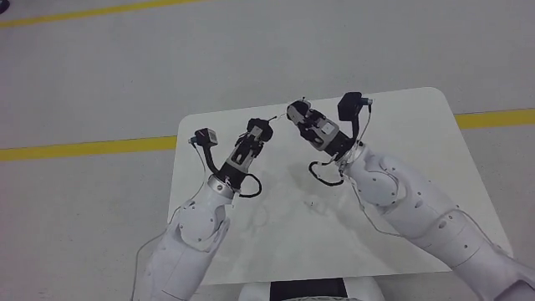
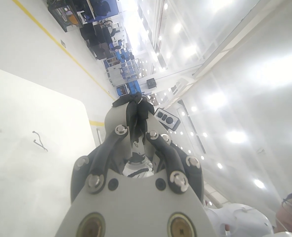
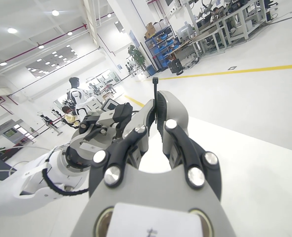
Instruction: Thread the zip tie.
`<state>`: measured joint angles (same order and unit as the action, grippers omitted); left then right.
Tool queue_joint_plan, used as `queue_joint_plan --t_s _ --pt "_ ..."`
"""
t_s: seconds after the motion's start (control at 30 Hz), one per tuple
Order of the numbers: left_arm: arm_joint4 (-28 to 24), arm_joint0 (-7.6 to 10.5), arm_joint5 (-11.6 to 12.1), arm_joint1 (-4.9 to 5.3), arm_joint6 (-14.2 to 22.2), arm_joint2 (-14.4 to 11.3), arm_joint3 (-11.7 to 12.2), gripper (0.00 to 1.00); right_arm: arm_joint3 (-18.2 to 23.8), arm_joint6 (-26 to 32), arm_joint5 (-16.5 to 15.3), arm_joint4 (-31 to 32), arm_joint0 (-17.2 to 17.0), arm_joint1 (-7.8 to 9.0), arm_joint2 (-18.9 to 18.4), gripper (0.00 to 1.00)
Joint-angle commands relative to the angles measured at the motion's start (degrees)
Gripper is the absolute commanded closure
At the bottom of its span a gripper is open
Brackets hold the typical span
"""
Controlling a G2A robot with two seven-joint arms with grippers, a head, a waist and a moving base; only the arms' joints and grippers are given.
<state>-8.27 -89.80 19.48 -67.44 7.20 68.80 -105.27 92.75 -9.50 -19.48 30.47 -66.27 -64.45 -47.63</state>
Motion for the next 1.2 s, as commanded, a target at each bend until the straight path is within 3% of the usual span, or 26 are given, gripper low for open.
queue_joint_plan --t_s 0.0,0.23,0.53,0.63,0.8,0.97,1.17 --pt "0.2 0.11 0.0 -0.06 -0.1 0.1 0.1 1.00 0.5 -0.2 0.0 -0.3 -0.2 0.26 -0.3 1.00" --pt "2.4 0.71 0.0 -0.03 1.2 0.8 1.0 1.00 2.4 0.0 0.0 -1.4 -1.1 1.46 -1.3 1.00" --pt "2.3 0.79 0.0 -0.06 1.1 0.8 0.9 1.00 2.5 0.1 0.0 -1.4 -1.1 1.53 -1.3 1.00" --pt "-1.1 0.73 0.0 -0.23 2.0 0.5 0.5 1.00 2.5 0.1 0.0 -1.4 -1.1 1.53 -1.3 1.00" --pt "-4.1 0.12 0.0 -0.54 4.2 2.7 -1.2 1.00 2.5 0.1 0.0 -1.4 -1.1 1.53 -1.3 1.00" --pt "-3.8 -0.19 0.0 -1.30 7.4 4.9 -2.3 1.00 2.5 0.1 0.0 -1.4 -1.1 1.53 -1.3 1.00" --pt "-3.5 -0.14 0.0 -2.95 10.1 7.1 -3.3 1.00 2.5 0.1 0.0 -1.4 -1.1 1.53 -1.3 1.00"
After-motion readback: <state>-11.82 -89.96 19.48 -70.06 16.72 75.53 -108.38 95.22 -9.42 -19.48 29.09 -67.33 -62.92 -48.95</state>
